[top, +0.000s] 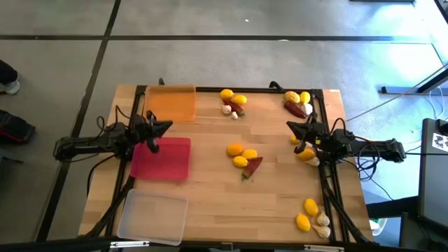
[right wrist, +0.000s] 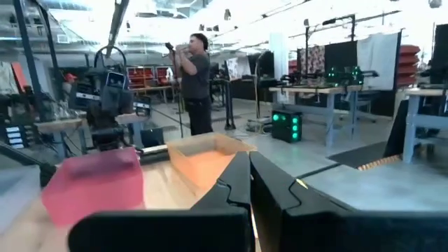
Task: Sort produce into baskets
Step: Put the lemon into the yellow bin
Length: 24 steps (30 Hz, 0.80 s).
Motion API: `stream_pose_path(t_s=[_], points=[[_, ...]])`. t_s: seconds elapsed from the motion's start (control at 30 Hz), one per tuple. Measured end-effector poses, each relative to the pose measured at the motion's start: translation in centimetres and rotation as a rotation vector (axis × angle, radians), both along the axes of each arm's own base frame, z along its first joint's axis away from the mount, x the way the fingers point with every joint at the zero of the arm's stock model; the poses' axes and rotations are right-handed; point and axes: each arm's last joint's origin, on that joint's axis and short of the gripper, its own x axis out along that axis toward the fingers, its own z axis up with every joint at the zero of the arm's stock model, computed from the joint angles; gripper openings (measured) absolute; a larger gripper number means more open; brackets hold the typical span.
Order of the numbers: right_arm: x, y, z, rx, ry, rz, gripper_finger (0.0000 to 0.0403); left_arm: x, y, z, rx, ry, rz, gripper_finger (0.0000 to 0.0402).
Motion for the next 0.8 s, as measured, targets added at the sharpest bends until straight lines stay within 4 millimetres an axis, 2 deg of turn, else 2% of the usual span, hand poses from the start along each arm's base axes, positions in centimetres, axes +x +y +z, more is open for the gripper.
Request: stream_pose_path(t_s=[0.27,0.4,0.63,0.8], points=[[0.2,0.0,-0.1,-0.062,0.042,-0.012,0.0005,0.1,0.6,0.3,0.121,0.034,0.084,0.0004],[0.2,0.0,-0.1,-0.063,0.048,-0.009,0.0005,0.6,0.6,0.7,0.189,0.047,0.046,0.0004],[0.2,0.0,0.0,-0.063,0.038,0.001,0.0005,2.2,0.7,0.9,0.219,0.199,0.008,0.0004],[0.2,0.2,0.0,-0.064,0.031,0.058,0.0005,3.8,0.7,2.0,0.204,0.227,-0.045,0.0004]])
